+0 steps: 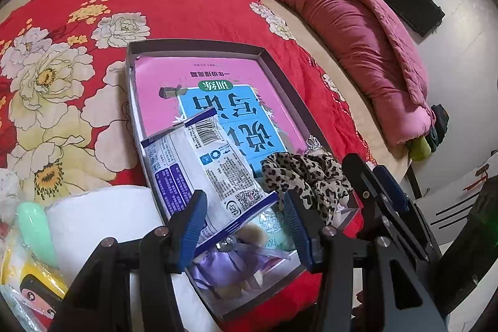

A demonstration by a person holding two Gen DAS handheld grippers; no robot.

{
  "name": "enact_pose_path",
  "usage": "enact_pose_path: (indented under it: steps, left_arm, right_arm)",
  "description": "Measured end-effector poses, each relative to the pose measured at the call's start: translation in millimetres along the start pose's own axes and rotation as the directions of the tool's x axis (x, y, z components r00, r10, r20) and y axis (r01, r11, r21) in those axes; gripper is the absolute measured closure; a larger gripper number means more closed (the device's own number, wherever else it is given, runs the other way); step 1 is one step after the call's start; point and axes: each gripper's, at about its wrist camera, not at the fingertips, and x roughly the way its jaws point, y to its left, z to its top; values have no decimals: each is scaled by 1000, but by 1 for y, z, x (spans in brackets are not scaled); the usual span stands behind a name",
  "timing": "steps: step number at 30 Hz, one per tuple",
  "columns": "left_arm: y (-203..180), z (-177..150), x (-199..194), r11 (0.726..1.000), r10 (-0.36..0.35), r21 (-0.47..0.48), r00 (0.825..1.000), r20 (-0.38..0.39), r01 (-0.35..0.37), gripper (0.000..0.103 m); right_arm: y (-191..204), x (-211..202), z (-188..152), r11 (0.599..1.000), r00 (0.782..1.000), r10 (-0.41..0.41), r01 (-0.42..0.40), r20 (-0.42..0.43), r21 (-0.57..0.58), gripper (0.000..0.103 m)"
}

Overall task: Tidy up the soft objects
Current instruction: 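Lower the white-and-blue wipes packet onto the tray and open the left tool, then raise both open tools up and away from the tray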

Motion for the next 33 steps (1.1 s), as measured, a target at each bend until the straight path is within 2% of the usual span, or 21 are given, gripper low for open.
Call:
enact_pose_path:
  steps: [6, 8, 14, 21, 24, 33]
  left_arm:
    - [-4, -2, 2, 999, 11, 35, 1000, -2, -11, 50]
    - [-3, -2, 0, 999, 1, 32, 1000, 4, -1, 50]
    - [2, -3, -9, 999, -50, -9, 998, 33, 51, 50]
    - [-6, -4, -17, 1000, -22, 22, 998, 53, 21, 49]
    - [-9, -5, -18, 999, -3, 38, 998, 56, 1, 42]
    - [-11, -7, -26, 999, 12, 47, 997, 79, -16, 41]
  right_arm:
    - [-8, -3, 0, 999, 1000, -11, 10, 15, 38, 36]
    - [-17, -5, 0, 997, 1000, -22, 20, 21, 77, 31]
    - [-29, -4, 0, 991, 999, -31, 30, 12, 131, 30]
    - [-21, -2, 0, 995, 999, -34, 34, 4, 98, 30]
    - [-23, -1, 0, 994, 999, -34, 33, 2, 108, 30]
    - [-35, -2, -1, 986, 1000, -27, 26, 6, 167, 29]
